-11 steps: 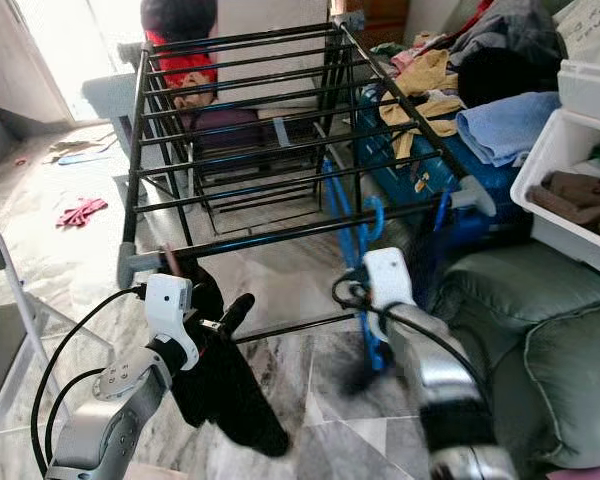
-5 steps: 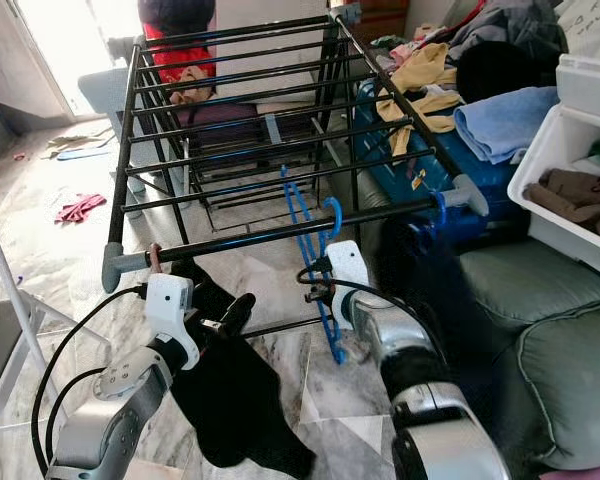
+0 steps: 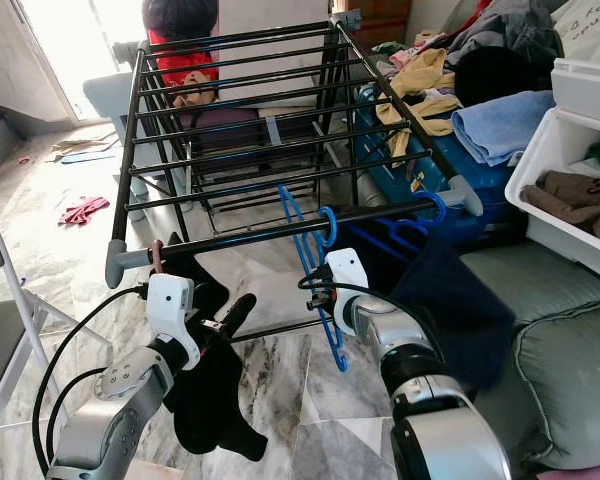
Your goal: Hang hanger
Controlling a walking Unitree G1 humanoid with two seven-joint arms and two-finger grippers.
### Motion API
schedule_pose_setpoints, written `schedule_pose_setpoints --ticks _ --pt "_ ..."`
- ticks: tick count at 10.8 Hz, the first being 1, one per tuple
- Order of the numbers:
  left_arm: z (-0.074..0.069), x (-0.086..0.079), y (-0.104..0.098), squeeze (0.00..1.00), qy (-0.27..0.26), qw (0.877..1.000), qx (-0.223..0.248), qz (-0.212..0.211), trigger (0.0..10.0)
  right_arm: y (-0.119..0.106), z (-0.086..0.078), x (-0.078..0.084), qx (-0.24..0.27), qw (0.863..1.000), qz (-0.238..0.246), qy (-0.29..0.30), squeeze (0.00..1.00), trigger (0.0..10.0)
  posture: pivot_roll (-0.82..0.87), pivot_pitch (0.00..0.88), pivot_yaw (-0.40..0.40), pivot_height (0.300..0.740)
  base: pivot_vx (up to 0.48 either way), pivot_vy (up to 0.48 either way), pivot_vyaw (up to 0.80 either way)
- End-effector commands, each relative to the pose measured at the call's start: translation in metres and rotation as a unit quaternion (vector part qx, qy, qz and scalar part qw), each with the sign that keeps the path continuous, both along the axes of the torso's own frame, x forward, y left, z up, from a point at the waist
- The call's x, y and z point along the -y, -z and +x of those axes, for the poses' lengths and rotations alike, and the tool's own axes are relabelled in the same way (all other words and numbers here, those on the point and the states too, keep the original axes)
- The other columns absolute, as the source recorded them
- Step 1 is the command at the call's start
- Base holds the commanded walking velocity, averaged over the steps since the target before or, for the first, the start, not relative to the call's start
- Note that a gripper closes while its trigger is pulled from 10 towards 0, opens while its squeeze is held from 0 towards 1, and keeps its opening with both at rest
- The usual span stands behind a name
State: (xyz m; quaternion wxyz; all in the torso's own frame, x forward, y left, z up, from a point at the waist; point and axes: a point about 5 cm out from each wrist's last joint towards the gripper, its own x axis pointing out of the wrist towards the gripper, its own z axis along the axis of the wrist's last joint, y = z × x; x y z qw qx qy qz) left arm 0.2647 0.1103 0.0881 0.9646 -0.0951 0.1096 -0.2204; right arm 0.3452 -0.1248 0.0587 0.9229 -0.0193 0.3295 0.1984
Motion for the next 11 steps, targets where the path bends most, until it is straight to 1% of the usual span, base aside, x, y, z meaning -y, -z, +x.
schedule_pose_setpoints --ticks 1,2,3,4,5,8,11 --pt "0.003 -0.001 -0.001 0.00 0.002 1.000 0.003 0.005 10.0 0.010 -0.005 0.001 -0.022 1.000 -0.016 0.002 0.00 10.0 -0.07 0.000 0.070 0.740 0.000 0.000 0.00" --pt "0.004 -0.001 -0.002 0.00 0.002 1.000 0.003 0.005 10.0 0.007 -0.002 0.001 -0.008 1.000 -0.024 0.004 0.00 10.0 -0.07 0.000 0.071 0.740 0.000 0.000 0.00" --pt "0.005 -0.001 -0.003 0.00 -0.003 1.000 0.001 -0.007 10.0 -0.006 0.008 -0.005 0.025 0.999 -0.030 0.002 0.00 10.0 -0.07 0.000 0.071 0.740 0.000 0.000 0.00" --pt "0.006 -0.001 -0.004 0.00 -0.003 1.000 0.002 -0.007 10.0 -0.012 0.012 -0.008 0.037 0.999 -0.032 -0.001 0.00 10.0 -0.06 0.000 0.069 0.740 0.000 0.000 0.00" --pt "0.006 -0.001 -0.005 0.00 -0.005 1.000 0.004 -0.007 10.0 -0.014 0.013 -0.009 0.046 0.999 -0.026 0.006 0.00 10.0 -0.06 0.000 0.066 0.740 0.000 0.319 0.00" --pt "0.003 -0.001 -0.003 0.00 -0.006 1.000 0.004 -0.008 10.0 -0.008 0.008 -0.010 0.044 0.999 -0.023 0.017 0.00 10.0 -0.07 0.000 0.060 0.740 0.000 0.401 0.00" --pt "0.003 0.000 -0.003 0.00 -0.003 1.000 0.003 -0.008 10.0 -0.003 0.005 -0.004 0.045 0.998 -0.026 0.044 0.00 10.0 -0.07 0.000 0.060 0.740 0.000 0.370 0.00"
